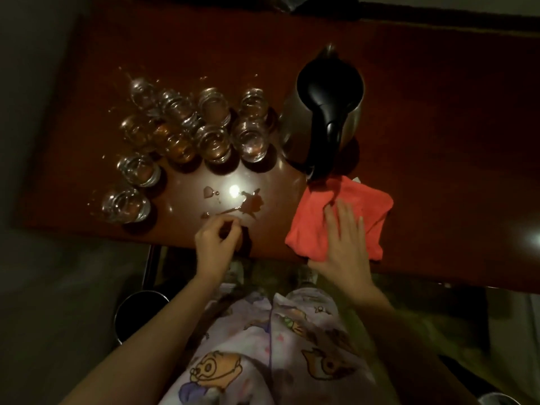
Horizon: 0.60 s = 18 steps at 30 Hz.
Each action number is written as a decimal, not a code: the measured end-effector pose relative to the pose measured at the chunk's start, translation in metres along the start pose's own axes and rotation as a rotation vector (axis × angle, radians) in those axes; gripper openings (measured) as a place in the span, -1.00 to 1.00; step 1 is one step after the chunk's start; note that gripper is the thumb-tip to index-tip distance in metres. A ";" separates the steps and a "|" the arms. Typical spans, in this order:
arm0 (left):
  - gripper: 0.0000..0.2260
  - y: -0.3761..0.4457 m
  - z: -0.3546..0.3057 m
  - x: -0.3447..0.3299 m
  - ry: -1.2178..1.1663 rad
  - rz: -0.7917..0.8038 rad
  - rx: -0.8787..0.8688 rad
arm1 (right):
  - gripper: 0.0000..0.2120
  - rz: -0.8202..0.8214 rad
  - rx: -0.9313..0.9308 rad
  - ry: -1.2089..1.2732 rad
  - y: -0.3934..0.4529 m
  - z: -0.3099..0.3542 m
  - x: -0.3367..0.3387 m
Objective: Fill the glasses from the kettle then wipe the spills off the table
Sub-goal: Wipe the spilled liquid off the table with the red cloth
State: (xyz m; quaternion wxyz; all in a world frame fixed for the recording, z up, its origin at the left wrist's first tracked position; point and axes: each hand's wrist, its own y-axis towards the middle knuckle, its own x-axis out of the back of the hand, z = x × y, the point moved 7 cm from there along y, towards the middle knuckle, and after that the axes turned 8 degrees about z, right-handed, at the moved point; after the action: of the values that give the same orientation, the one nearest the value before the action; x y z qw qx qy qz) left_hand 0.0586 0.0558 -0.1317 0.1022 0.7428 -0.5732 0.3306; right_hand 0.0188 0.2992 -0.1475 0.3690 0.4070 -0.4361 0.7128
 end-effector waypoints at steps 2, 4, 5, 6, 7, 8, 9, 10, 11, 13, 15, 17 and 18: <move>-0.94 0.006 0.013 0.021 0.044 -0.086 -0.023 | 0.02 0.049 -0.010 -0.012 0.010 0.000 -0.008; -0.93 0.014 0.025 0.037 0.098 -0.112 -0.070 | -0.05 0.037 -0.012 -0.042 0.014 0.005 -0.014; -0.92 0.018 0.032 0.043 0.125 -0.110 -0.087 | -0.09 0.018 -0.015 -0.057 0.014 0.008 -0.017; -0.91 0.022 0.039 0.049 0.146 -0.107 -0.105 | -0.11 0.001 -0.022 -0.063 0.013 0.010 -0.020; -0.89 0.025 0.046 0.053 0.161 -0.100 -0.117 | -0.12 -0.014 -0.030 -0.065 0.013 0.013 -0.022; -0.87 0.028 0.054 0.057 0.175 -0.084 -0.122 | -0.14 -0.024 -0.040 -0.069 0.014 0.017 -0.024; -0.85 0.030 0.063 0.059 0.195 -0.049 -0.127 | -0.15 -0.035 -0.052 -0.075 0.015 0.022 -0.024; -0.81 0.032 0.071 0.059 0.220 0.005 -0.143 | -0.15 -0.042 -0.064 -0.078 0.016 0.028 -0.025; -0.76 0.032 0.077 0.058 0.250 0.069 -0.171 | -0.16 -0.043 -0.070 -0.074 0.017 0.034 -0.027; -0.63 0.031 0.086 0.057 0.305 0.164 -0.238 | -0.15 -0.036 -0.077 -0.046 0.021 0.050 -0.031; -0.55 0.032 0.090 0.058 0.343 0.186 -0.291 | -0.15 -0.040 -0.096 -0.019 0.027 0.067 -0.036; -0.52 0.034 0.090 0.060 0.358 0.185 -0.327 | -0.17 -0.070 -0.122 0.012 0.033 0.084 -0.038; -0.51 0.034 0.090 0.060 0.360 0.182 -0.344 | -0.18 -0.089 -0.148 0.034 0.036 0.093 -0.039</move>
State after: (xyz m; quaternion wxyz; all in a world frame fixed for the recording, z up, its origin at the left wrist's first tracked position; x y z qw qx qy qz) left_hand 0.0681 -0.0501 -0.1708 0.2971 0.5889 -0.6582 0.3630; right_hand 0.0261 0.1943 -0.1672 0.4368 0.3853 -0.4626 0.6684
